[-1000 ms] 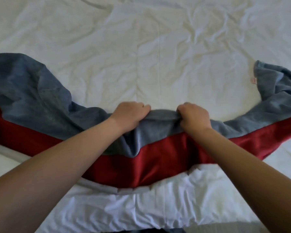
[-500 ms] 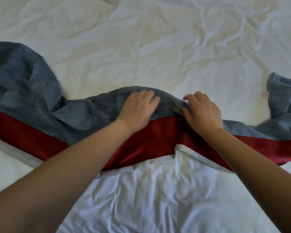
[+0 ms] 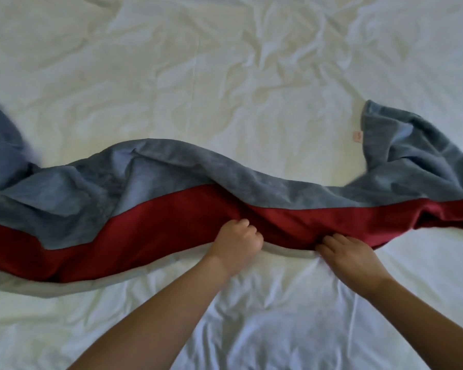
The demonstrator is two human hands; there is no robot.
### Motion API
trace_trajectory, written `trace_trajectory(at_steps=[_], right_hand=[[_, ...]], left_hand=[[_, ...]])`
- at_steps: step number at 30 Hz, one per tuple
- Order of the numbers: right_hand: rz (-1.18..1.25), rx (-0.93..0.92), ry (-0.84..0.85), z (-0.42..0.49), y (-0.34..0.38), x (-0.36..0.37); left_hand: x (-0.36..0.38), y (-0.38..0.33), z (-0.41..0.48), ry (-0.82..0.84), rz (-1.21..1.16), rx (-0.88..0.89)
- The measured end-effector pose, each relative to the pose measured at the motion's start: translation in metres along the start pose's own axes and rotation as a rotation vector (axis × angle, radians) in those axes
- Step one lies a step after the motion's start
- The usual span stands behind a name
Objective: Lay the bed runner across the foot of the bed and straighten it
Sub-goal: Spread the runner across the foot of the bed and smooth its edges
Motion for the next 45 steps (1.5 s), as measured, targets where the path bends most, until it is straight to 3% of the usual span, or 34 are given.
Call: trace_trajectory(at_steps=[5,14,19,23,28,33,38,42,45], right_hand=[[-0.003,0.062,-0.105,-0.031,-0.002,0.007],[0.062,0.226,-0.053,-0.107,0.017,0.027],[0.094,0.235,-0.015,-0.147,0.054,0.045],[0.114,0.222,-0.043,-0.161,0.055,0.048],[0.078,0.387,-0.168,-0.169,-0.016,0.024],[-0.007,0.494,-0.109,-0.167,-0.092,0.023],[0.028,0.413,0.047,-0.153,-0.13,0.05],[0.017,0.361,-0.062,-0.149,-0.143,0.046],[-0.023,0.307,-0.117,-0.161,-0.148,0.043]], left_hand=[[0.009,-0.03,-0.002,0.059,-0.031,0.074],[0.049,-0.118,-0.035,0.221,0.072,0.234],[0.053,-0.156,-0.054,0.21,0.217,0.372],[0.043,-0.164,-0.048,0.193,0.145,0.386],[0.011,-0.192,-0.012,0.063,0.025,0.352],[-0.011,-0.227,0.033,0.016,-0.076,0.254],[-0.008,-0.245,0.086,0.12,-0.227,0.042],[-0.001,-0.254,0.109,0.166,-0.257,-0.057],[0.003,-0.268,0.114,0.188,-0.331,-0.025]])
Point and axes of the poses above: each hand's wrist, its own z-axis towards the middle knuckle, its own x-axis out of the palm, y = z × x, the point moved 10 cm from there along z, towards the middle knuckle, and after that the axes turned 10 degrees about y, right-handed, at the moved point
